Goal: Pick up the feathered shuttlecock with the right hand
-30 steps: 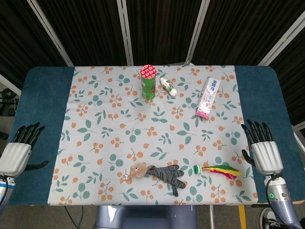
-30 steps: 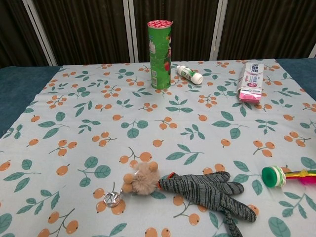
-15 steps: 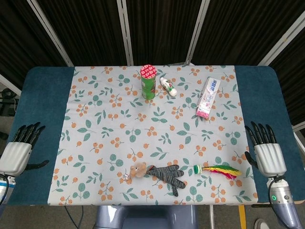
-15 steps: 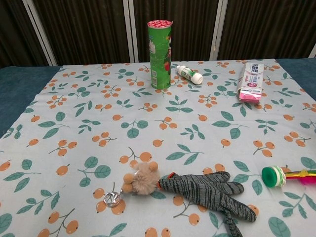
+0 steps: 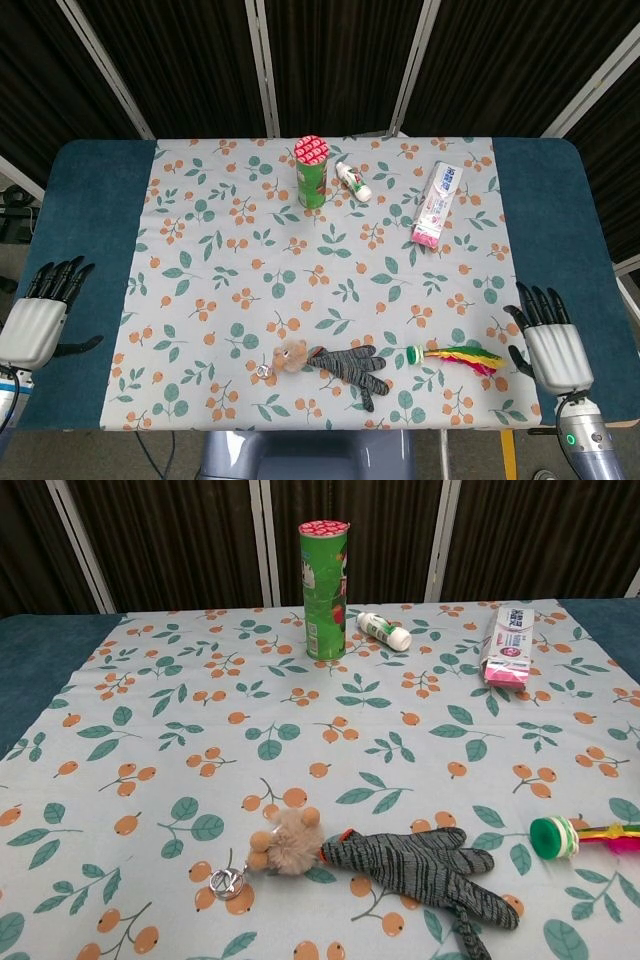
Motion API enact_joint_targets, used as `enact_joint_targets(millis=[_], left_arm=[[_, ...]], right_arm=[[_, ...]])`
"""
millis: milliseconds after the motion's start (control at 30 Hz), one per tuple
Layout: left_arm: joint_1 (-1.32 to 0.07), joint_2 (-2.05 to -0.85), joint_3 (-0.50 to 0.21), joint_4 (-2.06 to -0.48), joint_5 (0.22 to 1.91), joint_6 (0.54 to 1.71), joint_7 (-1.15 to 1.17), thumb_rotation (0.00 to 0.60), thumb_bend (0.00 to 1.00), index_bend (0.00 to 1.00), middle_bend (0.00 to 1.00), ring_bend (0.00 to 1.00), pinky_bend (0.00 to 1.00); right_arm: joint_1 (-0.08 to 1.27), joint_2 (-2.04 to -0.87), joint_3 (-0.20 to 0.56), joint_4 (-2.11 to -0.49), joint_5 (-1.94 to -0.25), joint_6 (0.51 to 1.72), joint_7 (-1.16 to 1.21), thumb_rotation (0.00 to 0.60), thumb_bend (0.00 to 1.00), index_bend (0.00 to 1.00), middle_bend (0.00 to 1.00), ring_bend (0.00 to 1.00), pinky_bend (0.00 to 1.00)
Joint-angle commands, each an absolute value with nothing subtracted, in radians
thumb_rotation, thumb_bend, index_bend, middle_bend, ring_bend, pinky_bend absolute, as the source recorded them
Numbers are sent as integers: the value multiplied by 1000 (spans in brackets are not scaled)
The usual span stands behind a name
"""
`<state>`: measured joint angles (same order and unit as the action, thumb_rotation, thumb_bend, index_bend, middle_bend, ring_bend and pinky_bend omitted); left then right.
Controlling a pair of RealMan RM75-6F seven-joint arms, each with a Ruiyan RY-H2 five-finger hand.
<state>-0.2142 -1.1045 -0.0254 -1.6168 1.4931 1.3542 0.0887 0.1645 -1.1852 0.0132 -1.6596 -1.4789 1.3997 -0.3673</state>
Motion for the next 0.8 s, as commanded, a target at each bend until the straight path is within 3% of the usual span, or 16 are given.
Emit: enact_joint_targets(millis=[33,433,800], left_arm=[[-213,-1105,-25,-1616,1494,1356,89,531,114,54,0,0,0],[-210,-1106,-24,-1611,1499,1362,85,529,113,54,0,0,0],[-210,-1106,-24,-1611,1499,1362,86,528,114,54,0,0,0]], right_arm=[[162,-1202,-6,-1677,-1490,1383,-402,600,244,305,32,0,0],[168,-1314,16,-1660,-1454,1369,-508,600,246,399,110,0,0],[169,-1369,0,-1629,-1439,1348,-581,600,244,404,116,0,0]])
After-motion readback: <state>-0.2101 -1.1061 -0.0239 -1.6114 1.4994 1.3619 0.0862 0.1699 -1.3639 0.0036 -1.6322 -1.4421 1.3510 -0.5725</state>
